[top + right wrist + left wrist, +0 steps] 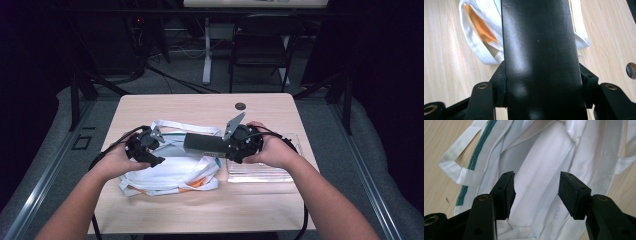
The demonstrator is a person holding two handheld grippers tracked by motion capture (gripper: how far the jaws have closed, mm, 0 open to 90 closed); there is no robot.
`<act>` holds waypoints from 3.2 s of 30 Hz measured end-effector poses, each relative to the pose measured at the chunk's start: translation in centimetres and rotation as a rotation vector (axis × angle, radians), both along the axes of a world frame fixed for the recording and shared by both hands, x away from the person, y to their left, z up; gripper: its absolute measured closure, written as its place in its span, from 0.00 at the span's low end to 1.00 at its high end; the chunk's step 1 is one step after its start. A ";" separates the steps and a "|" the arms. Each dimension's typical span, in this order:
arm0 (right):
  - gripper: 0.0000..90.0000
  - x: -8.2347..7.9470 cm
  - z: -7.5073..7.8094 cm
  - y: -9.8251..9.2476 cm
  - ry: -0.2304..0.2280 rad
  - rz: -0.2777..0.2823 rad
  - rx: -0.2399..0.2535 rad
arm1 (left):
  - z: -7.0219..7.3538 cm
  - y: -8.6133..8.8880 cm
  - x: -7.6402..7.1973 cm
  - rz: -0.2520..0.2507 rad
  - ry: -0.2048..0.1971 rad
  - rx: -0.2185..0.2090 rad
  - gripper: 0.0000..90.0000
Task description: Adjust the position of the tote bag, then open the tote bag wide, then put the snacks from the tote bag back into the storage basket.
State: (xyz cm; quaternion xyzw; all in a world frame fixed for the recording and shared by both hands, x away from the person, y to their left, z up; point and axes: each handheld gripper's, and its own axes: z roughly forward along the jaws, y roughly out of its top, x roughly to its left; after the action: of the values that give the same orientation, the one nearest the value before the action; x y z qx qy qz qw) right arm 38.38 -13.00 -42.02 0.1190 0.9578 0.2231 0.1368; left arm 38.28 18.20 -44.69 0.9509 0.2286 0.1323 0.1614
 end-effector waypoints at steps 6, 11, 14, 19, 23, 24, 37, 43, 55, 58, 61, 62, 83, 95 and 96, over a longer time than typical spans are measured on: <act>0.46 0.1 -0.1 -0.5 0.002 -0.007 -0.005 | -0.8 0.7 -0.2 0.052 -0.009 -0.031 0.55; 0.46 0.1 -0.1 -0.9 0.006 -0.005 -0.016 | -1.1 1.3 -0.5 0.101 -0.018 -0.078 0.58; 0.46 0.2 -0.1 -1.3 0.004 -0.009 -0.016 | -1.5 1.5 -0.7 0.123 -0.017 -0.111 0.58; 0.46 0.2 -0.2 -2.1 0.006 -0.023 -0.006 | -2.4 1.6 -0.7 0.130 -0.010 -0.098 0.59; 0.46 0.2 -0.1 -2.9 0.004 -0.030 -0.023 | -2.6 1.4 -0.9 0.135 -0.034 -0.066 0.59; 0.46 0.2 -0.1 -3.1 0.001 -0.037 -0.024 | -2.5 1.4 -0.9 0.135 -0.033 -0.070 0.59; 0.46 0.3 0.1 -5.9 -0.006 -0.056 -0.055 | -3.7 1.2 -1.5 0.151 -0.050 -0.054 0.60; 0.46 0.6 -0.1 -7.3 0.001 -0.074 -0.053 | -4.4 1.6 -1.8 0.162 -0.049 -0.069 0.60; 0.46 1.3 -1.1 -10.3 0.020 -0.105 -0.056 | -3.9 3.1 -3.4 0.184 -0.078 -0.121 0.59; 0.46 1.4 -1.4 -10.8 0.030 -0.108 -0.070 | -4.1 3.9 -3.6 0.201 -0.072 -0.137 0.59; 0.46 1.4 -1.8 -11.2 0.035 -0.120 -0.077 | -4.2 4.6 -3.6 0.216 -0.074 -0.146 0.59; 0.46 1.5 -2.0 -11.3 0.039 -0.124 -0.066 | -4.2 4.7 -3.6 0.220 -0.076 -0.144 0.59; 0.46 2.7 -4.8 -12.7 0.064 -0.173 -0.101 | -3.7 4.6 -4.9 0.213 -0.101 -0.152 0.57; 0.46 3.6 -6.3 -12.6 0.090 -0.171 -0.138 | -3.6 4.9 -6.1 0.229 -0.131 -0.150 0.57; 0.46 3.7 -6.4 -12.6 0.096 -0.168 -0.141 | -3.6 4.9 -6.2 0.230 -0.130 -0.149 0.57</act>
State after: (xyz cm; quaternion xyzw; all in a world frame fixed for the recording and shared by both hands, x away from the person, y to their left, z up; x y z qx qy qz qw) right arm 42.08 -25.59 -48.38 0.1995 0.9632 0.1368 0.1170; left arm 32.10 23.11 -48.29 0.8933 0.3341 0.1938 0.2300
